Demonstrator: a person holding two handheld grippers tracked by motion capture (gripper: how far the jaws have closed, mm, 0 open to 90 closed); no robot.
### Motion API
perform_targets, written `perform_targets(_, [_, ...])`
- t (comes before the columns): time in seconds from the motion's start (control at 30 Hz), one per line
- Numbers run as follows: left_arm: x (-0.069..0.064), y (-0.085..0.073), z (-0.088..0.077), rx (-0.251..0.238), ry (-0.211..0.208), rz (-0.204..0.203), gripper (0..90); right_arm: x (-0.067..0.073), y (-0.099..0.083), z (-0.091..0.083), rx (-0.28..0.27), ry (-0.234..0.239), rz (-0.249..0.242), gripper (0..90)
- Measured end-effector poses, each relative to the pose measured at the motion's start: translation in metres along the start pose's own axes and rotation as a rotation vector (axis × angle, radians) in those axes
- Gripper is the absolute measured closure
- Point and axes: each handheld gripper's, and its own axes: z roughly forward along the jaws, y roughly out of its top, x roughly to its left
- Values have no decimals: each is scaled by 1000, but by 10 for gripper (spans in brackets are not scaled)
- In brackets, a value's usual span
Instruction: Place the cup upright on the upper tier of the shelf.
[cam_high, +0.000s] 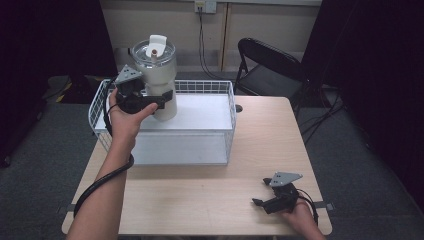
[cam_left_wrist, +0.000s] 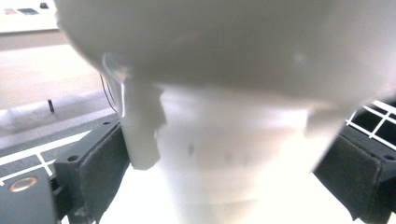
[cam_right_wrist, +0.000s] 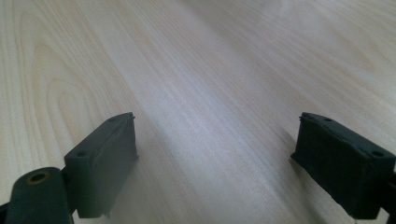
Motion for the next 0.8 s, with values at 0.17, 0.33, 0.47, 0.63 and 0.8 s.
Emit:
perform_targets(0.17, [2, -8, -6, 13, -18, -12, 109, 0, 0, 0, 0, 0, 1, 120])
perform_targets(0.33, [4, -17, -16, 15, -34, -18, 156, 0, 0, 0, 0, 0, 0, 120])
perform_targets(0.47, [3, -19, -21, 17, -42, -14, 156, 0, 0, 0, 0, 0, 0, 120])
perform_targets(0.63, [-2, -21, -29, 32, -57, 4, 156, 0, 0, 0, 0, 0, 0, 120])
perform_targets(0.8, [-9, -25, -40, 31, -96, 14, 156, 0, 0, 0, 0, 0, 1, 120])
